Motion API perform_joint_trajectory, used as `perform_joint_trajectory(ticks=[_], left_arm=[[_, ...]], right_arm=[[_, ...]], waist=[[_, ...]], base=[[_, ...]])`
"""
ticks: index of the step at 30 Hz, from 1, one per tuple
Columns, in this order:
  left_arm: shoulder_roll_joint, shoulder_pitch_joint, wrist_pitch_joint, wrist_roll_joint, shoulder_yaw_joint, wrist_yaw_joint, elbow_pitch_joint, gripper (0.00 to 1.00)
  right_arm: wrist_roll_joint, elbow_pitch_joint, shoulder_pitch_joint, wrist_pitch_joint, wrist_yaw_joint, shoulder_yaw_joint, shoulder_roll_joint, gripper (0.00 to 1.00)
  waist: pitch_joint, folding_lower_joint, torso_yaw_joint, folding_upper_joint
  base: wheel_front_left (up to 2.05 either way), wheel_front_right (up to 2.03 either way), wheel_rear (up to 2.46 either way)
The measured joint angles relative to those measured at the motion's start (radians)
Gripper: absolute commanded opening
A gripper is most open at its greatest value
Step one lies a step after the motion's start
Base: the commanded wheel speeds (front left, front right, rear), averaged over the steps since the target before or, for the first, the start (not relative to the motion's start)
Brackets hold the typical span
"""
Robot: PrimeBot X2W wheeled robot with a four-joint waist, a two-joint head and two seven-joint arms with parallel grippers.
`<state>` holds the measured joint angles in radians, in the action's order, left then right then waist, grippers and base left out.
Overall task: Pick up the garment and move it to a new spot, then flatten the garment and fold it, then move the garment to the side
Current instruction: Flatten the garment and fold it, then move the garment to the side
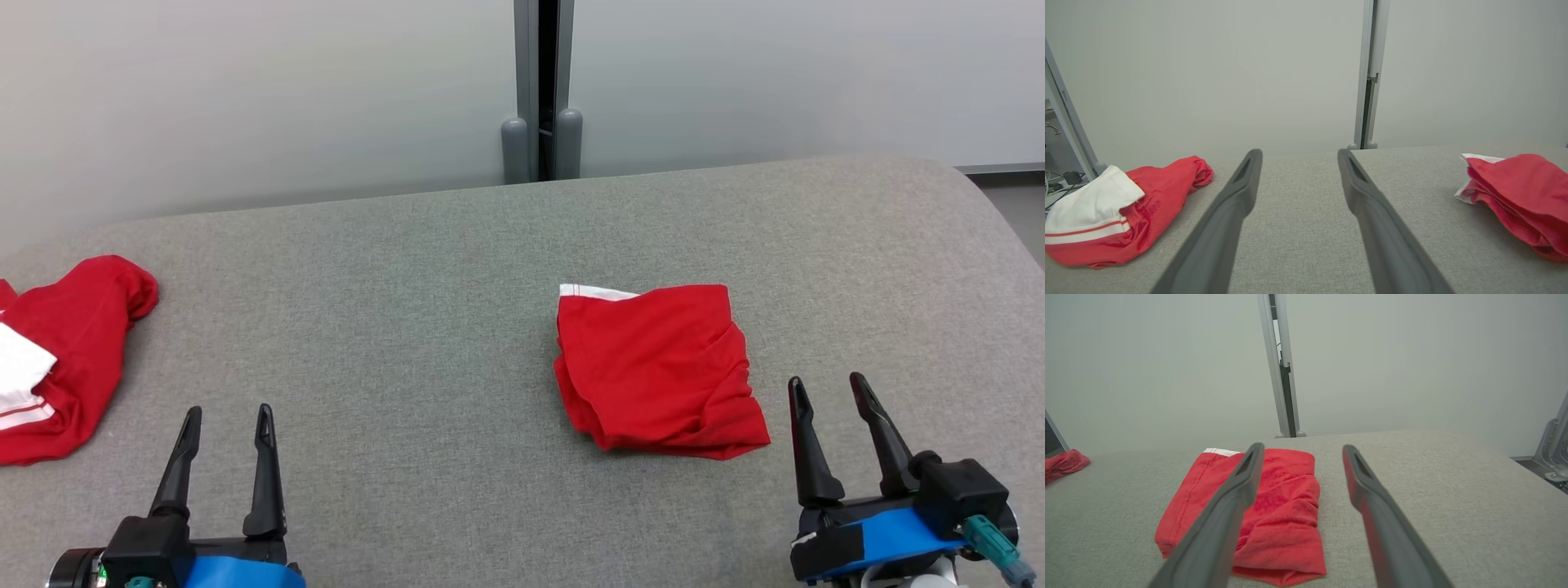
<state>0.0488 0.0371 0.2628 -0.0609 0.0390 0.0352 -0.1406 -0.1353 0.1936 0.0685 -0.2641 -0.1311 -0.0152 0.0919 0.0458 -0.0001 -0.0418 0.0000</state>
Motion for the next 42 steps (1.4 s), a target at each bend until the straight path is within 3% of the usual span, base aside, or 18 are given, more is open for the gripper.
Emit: perform_joint_trajectory(ticks=[11, 18, 28, 42], left_arm=[[0.0, -0.003, 0.0, -0.001, -0.001, 0.0, 0.001, 1.0], [0.0, 0.016, 0.0, -0.007, -0.014, -0.002, 0.007, 1.0], [0.0, 0.075, 0.0, -0.016, -0.049, -0.007, 0.008, 1.0], [0.0, 0.129, 0.0, -0.032, -0.073, -0.024, 0.005, 1.0]], right_arm=[[0.008, 0.008, 0.008, 0.0, 0.0, -0.007, -0.001, 1.0], [0.019, 0.03, 0.146, 0.0, 0.0, -0.045, 0.06, 1.0], [0.037, 0.305, 0.341, 0.121, 0.0, -0.084, 0.115, 1.0], [-0.035, 0.658, 0.451, 0.117, 0.0, -0.162, 0.122, 1.0]], waist=[[0.003, 0.0, 0.004, 0.0], [0.036, 0.0, 0.01, 0.0], [0.109, 0.0001, 0.046, 0.0], [0.196, 0.0002, 0.096, 0.0]], base=[[0.0, 0.0, 0.0], [0.0, 0.0, 0.0], [0.0, 0.0, 0.0], [0.0, 0.0, 0.0]])
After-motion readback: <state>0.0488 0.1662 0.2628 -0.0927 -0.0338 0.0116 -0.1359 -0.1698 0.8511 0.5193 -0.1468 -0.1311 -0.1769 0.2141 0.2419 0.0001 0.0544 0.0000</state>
